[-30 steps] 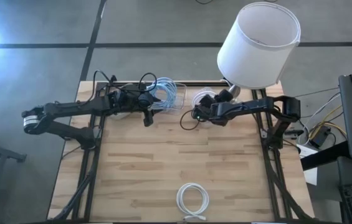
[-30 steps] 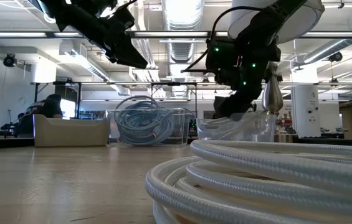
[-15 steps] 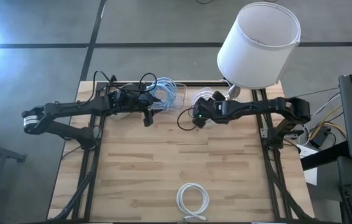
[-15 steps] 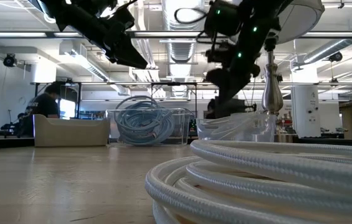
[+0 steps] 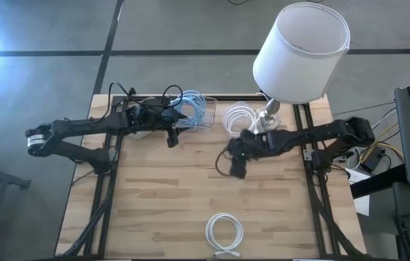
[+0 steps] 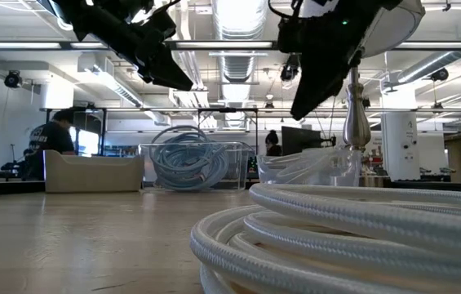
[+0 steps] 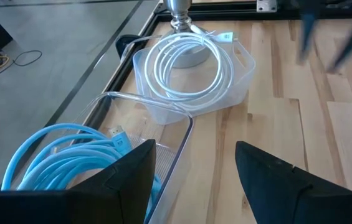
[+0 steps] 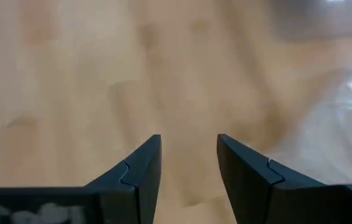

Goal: Pick & Place USB Port
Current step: Put the white HDMI cable into the white bin

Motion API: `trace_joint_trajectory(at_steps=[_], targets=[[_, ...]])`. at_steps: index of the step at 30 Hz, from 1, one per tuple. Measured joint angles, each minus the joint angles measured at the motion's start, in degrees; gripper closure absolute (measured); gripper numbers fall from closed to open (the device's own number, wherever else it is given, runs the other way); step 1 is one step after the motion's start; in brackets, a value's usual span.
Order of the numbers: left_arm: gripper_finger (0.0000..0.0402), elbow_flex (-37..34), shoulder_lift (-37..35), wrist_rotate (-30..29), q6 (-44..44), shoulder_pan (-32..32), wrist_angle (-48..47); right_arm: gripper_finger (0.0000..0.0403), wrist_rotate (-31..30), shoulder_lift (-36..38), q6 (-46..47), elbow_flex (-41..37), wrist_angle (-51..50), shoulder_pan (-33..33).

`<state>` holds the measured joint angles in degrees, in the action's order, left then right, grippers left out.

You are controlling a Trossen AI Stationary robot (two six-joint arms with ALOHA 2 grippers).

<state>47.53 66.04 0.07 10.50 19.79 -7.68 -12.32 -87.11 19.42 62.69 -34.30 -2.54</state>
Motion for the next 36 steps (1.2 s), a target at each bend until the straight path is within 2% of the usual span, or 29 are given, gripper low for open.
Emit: trace_joint_trajectory(at_steps=[6, 12, 19, 26, 36], targets=[[0.0177, 0.0, 0.0, 0.0, -0.1, 0.0, -0.1, 0.0247, 9.3, -4.1, 0.2, -0.4, 0.8, -6.2], [0.0177, 0.0, 0.0, 0.0, -0.2, 0.0, -0.3, 0.0239, 12.8, -9.2, 6.4, -0.5, 1.2, -11.8], [0.0177, 0.0, 0.0, 0.1, -0.2, 0.0, -0.3, 0.0239, 18.1, -13.5, 13.2, -0.5, 7.3, -16.2], [0.0177, 0.0, 0.0, 0.2, -0.7, 0.0, -0.3, 0.0239, 18.6, -16.4, 17.1, -0.3, 15.8, -19.2], [0.0177, 0.0, 0.0, 0.2, -0.9, 0.0, -0.4, 0.0239, 18.8, -20.2, 23.7, -0.2, 20.0, -22.7]])
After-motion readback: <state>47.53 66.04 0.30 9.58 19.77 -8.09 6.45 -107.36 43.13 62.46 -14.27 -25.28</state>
